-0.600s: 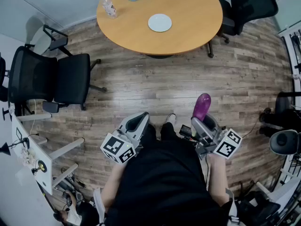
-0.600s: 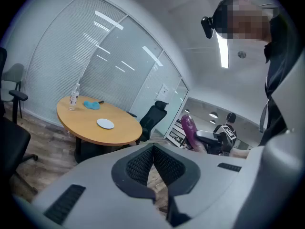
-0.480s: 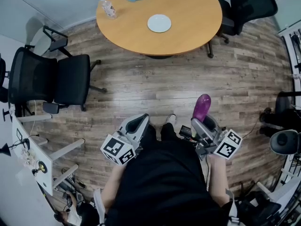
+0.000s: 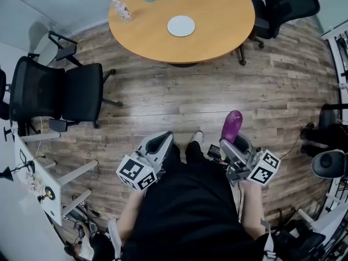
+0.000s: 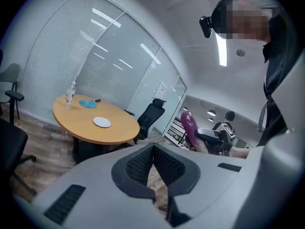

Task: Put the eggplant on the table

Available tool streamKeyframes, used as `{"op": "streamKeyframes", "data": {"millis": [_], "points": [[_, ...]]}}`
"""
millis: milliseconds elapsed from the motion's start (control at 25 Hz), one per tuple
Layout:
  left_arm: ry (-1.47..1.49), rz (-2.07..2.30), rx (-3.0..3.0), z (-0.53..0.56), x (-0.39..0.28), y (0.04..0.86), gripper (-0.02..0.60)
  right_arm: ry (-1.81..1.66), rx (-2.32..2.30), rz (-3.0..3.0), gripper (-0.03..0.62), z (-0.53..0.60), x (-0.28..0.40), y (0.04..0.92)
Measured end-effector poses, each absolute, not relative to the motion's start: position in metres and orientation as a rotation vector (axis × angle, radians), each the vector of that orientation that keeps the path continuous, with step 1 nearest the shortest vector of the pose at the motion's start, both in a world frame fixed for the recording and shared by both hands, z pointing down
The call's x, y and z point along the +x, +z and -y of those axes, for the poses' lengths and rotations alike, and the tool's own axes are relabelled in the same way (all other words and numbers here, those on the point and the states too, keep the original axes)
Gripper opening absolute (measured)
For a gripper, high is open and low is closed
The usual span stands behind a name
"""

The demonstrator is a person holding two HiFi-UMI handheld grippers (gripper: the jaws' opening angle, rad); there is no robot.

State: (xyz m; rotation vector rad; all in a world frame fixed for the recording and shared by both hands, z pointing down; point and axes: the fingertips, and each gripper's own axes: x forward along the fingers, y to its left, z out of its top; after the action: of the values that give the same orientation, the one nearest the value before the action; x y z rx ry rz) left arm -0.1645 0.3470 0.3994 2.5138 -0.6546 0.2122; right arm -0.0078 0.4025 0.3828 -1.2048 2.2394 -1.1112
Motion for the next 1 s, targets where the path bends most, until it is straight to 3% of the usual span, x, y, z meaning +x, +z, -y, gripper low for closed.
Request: {"op": "streamKeyframes", "data": {"millis": [1000], "points": [[0.264, 0.684, 2.474, -0.36, -0.108, 0.407, 0.009, -1.229, -1.192, -2.201, 0.198, -0.416, 0.039, 0.413]]}}
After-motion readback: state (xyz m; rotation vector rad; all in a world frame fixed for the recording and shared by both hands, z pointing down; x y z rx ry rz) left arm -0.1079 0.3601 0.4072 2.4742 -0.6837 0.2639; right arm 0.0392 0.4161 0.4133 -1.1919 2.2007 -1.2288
